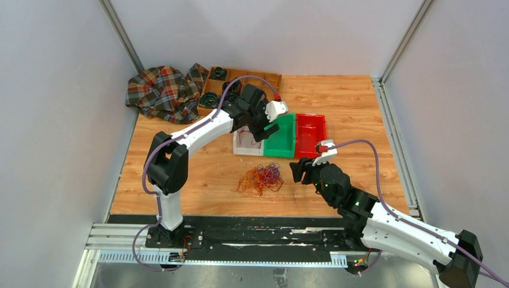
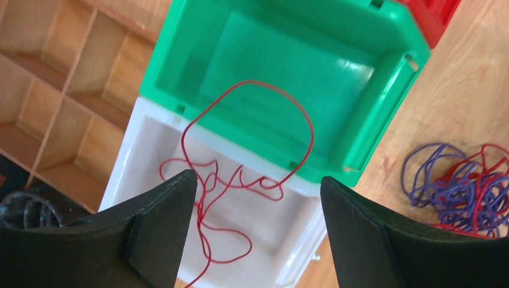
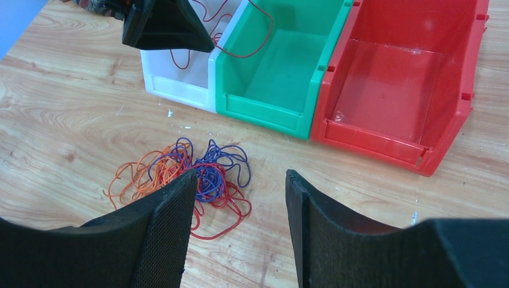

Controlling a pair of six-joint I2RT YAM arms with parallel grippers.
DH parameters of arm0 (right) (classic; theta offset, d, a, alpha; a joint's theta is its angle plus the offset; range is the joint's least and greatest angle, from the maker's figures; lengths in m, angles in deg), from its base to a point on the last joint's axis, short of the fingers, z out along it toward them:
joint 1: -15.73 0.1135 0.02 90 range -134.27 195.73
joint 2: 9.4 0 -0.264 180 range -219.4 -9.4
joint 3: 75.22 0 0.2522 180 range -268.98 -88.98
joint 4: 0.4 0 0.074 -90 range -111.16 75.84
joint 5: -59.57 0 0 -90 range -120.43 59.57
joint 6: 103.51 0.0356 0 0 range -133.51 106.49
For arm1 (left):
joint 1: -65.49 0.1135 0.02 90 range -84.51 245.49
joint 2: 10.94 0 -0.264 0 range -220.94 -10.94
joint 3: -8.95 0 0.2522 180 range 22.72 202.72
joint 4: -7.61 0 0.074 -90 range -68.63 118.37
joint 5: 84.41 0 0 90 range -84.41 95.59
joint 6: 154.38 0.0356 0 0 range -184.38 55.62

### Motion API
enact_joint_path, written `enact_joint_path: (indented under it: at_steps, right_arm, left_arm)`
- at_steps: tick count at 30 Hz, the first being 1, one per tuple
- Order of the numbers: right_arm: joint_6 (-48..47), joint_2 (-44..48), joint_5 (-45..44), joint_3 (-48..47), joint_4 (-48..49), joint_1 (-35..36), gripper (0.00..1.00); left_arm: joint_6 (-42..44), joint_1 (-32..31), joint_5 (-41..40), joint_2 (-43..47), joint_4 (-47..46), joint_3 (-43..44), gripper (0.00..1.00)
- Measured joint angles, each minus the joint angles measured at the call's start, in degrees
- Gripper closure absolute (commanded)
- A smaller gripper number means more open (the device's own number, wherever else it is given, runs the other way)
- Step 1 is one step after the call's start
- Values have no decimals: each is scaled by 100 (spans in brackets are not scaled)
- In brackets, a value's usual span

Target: Untangle the cables

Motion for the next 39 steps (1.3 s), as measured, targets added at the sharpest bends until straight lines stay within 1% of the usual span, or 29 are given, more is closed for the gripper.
enact_joint_path:
  at_steps: [5, 10, 17, 19, 20, 25, 27, 30, 33, 39]
  right_arm:
    - [0, 37, -7, -55, -70, 0, 44]
    - [0, 249, -59, -55, -208, 0, 44]
    - [2, 555, -166, -55, -382, 0, 44]
    - [2, 621, -181, -55, -417, 0, 45]
    - [2, 647, -186, -52, -439, 0, 45]
    - [7, 719, -219, -37, -518, 0, 46]
    - [4, 752, -225, -26, -551, 0, 46]
    - [7, 809, -243, 4, -592, 0, 46]
    - [7, 828, -269, 22, -614, -15, 47]
    - [15, 826, -278, 28, -610, -72, 47]
  left_arm:
    - [-286, -271, -111, -13, -492, -4, 18]
    - [-334, -483, -426, -232, -920, 0, 24]
    - [-251, -726, -903, -831, -1075, 0, 34]
    - [-205, -754, -1058, -942, -1193, 0, 40]
    - [-199, -767, -1167, -988, -1259, 0, 45]
    - [-144, -804, -1635, -1113, -1576, 4, 77]
    - [-133, -804, -1799, -1123, -1663, 4, 87]
    - [-103, -804, -2015, -1117, -1788, 2, 95]
    - [-101, -804, -2144, -1019, -1875, -76, 99]
    - [-238, -798, -2201, -350, -1875, -317, 99]
